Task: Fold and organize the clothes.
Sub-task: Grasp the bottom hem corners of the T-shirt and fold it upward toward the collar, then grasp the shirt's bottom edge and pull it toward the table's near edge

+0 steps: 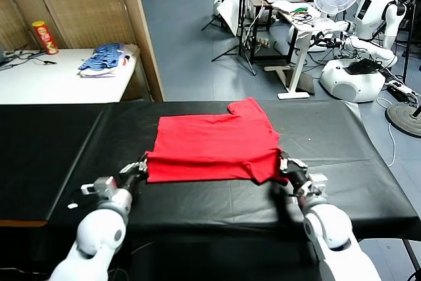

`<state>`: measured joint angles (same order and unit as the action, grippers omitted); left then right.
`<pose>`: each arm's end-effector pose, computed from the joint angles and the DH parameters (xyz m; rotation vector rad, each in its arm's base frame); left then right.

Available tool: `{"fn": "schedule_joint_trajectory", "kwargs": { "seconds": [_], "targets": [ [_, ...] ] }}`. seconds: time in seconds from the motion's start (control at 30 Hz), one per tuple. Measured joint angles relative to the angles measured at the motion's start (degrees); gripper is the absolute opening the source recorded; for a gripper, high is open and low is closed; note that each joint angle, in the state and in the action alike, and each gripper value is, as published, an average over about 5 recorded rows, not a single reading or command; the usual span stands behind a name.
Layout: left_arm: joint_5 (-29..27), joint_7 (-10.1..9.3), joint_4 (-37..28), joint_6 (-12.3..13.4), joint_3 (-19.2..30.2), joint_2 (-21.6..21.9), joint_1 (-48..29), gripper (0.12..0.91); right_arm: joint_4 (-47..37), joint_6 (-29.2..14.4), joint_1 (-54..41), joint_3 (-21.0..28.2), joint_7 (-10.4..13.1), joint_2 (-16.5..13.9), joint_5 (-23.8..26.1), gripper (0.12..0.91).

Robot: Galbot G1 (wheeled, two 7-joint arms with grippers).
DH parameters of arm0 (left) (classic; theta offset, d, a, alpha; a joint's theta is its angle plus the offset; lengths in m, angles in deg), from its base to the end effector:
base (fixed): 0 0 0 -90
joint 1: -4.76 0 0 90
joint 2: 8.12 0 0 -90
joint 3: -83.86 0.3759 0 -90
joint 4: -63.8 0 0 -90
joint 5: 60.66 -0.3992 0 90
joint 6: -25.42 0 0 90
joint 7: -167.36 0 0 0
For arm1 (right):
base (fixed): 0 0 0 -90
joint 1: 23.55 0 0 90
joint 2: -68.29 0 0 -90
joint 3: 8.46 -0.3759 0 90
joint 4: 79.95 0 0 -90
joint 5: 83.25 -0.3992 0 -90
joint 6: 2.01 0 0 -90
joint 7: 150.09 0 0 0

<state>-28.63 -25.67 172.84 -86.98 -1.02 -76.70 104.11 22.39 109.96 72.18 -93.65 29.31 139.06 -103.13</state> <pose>0.3317 0.0584 -0.2989 -0.0354 -2.8255 0.1945 0.3582 -0.0648 -0.3225 0.2326 -2.8247 -0.0006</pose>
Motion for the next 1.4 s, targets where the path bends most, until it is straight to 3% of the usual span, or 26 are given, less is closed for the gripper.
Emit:
{"fn": "schedule_joint_trajectory", "kwargs": {
  "seconds": [0.1, 0.3, 0.4, 0.47, 0.6, 0.7, 0.87, 1.0, 1.1, 1.23, 1.4],
  "targets": [
    [-0.56, -0.37, -1.46, -0.49, 0.41, -0.22, -1.13, 0.249, 2.79, 1.72, 1.61, -0.55, 0.07, -0.9, -0.62, 0.385],
    [-0.7, -0.18, -0.61, -0.63, -0.45, 0.28, 0.0, 0.584, 9.27, 3.44, 6.28, -2.28, 1.57, -2.02, -0.59, 0.697],
    [-0.67, 0.11, 0.67, -0.72, -0.92, 0.4, 1.63, 0.728, 10.7, 3.04, 8.8, -3.09, 1.56, -2.02, 0.06, 0.776],
    [-0.61, 0.57, 1.45, -0.89, -1.11, 0.41, 2.99, 0.778, 11.01, 2.63, 10.28, -3.43, 1.4, -1.94, 0.48, 0.792],
    [0.04, 1.5, 2.2, -1.35, -1.29, 0.36, 5.62, 0.797, 11.01, 2.42, 11.95, -3.54, 1.26, -1.62, 0.99, 0.775],
    [0.98, 1.84, 2.16, -1.65, -1.4, 0.25, 6.74, 0.798, 10.56, 2.43, 12.42, -3.36, 1.25, -1.07, 1.38, 0.659],
    [1.79, 2.13, 1.55, -1.85, -1.51, 0.08, 7.59, 0.725, 9.31, 2.43, 12.71, -3.18, 1.29, -0.06, 1.76, 0.377],
    [2.07, 2.49, 0.85, -1.78, -1.53, 0.04, 7.87, 0.533, 8.49, 2.41, 12.73, -3.16, 1.55, 0.42, 1.78, 0.206],
    [1.95, 2.56, 0.23, -1.7, -1.59, -0.02, 7.82, 0.366, 8.85, 2.71, 13.04, -3.22, 2.36, 0.39, 1.64, 0.143],
    [0.53, 2.54, 0.43, -1.71, -1.47, -0.02, 8.33, 0.166, 10.45, 4.25, 13.9, -3.46, 3.63, -0.09, 1.4, 0.122],
    [-3.89, 2.2, 2.38, -2.11, -1.0, 0.6, 9.98, 0.127, 13.54, 8.07, 15.94, -4.07, 5.57, -0.77, 0.5, 0.122]
  ]
}}
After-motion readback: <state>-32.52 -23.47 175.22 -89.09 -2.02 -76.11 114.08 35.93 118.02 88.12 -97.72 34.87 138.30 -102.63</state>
